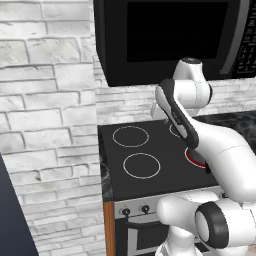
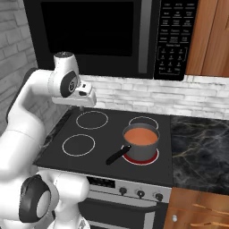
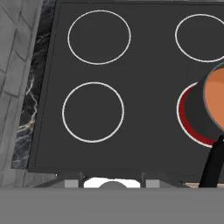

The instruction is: Wait until the marinara sauce is simmered to a deep red color and then turn off the stove.

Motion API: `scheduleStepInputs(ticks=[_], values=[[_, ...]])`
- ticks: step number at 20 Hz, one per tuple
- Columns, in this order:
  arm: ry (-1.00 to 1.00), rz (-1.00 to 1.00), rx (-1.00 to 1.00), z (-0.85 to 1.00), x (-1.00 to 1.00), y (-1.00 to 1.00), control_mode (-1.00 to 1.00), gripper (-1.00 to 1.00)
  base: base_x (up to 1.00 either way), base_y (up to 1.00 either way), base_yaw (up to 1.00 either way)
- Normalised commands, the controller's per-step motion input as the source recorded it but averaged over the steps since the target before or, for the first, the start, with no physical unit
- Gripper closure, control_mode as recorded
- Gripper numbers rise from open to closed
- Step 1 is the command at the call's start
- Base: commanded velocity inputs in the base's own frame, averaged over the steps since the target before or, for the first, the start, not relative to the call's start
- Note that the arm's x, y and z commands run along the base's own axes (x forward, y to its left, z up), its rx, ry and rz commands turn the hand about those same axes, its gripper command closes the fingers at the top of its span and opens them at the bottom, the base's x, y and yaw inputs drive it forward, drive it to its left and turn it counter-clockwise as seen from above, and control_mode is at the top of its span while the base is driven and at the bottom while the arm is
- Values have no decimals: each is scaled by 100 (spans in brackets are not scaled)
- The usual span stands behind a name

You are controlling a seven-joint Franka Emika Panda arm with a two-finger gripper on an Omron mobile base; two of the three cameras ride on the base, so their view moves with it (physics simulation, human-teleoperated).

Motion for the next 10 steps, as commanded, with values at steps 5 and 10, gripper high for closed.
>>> scheduleStepInputs(ticks=[5,10], values=[[0,0,0,-2,-17,-2,-100,-100,0,0,0],[-4,0,9,-22,-26,-68,-100,-100,0,0,0]])
